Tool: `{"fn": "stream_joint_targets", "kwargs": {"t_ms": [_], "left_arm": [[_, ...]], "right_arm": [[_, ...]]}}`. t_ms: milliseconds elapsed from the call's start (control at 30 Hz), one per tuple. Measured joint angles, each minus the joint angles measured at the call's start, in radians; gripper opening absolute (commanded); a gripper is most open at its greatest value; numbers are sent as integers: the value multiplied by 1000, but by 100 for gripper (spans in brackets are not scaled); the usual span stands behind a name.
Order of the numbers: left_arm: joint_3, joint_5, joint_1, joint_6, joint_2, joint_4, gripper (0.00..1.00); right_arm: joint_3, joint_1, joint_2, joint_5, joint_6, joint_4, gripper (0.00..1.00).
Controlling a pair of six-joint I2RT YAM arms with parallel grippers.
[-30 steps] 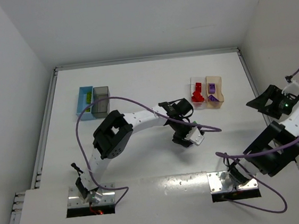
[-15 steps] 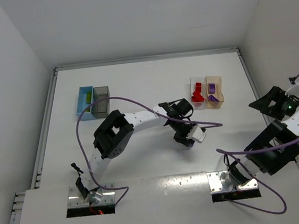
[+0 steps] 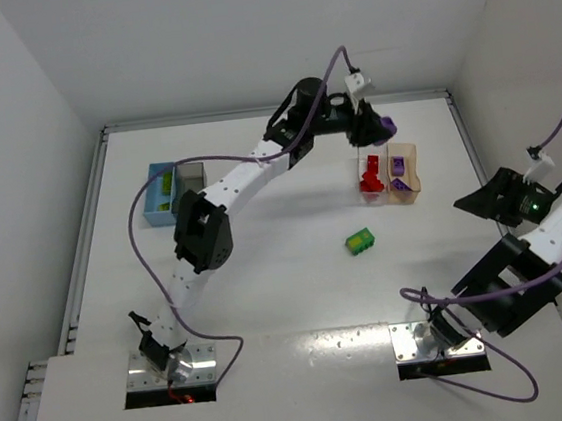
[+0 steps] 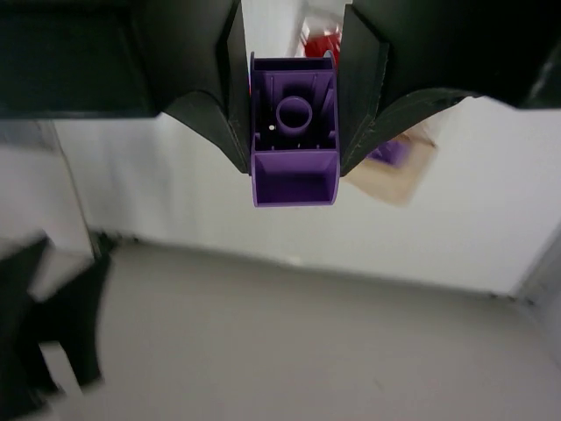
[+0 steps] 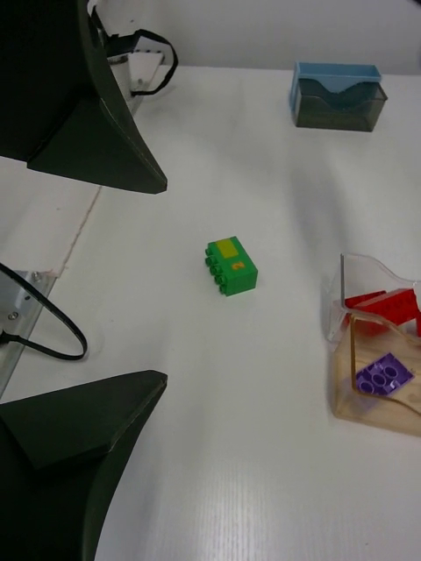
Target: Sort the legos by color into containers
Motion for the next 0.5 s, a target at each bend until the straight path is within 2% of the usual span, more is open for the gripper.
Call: {"fn": "stream_joint_targets", "kwargs": {"t_ms": [67,133,367,500], "left_arm": [[172,-27,14,-122,119,58,26],[243,-52,16,-211,202,116,27],[250,-91,-28,-369,375,179,31],[251,-103,-43,-408,428,193,34]], "right_arm": [[0,21,-40,-2,-14,-8,83],[0,42,-84,-2,-25,-20,83],[27,66,-129,-13,-20,-40,83],[47,73,-129,-21,4,-43,83]]}}
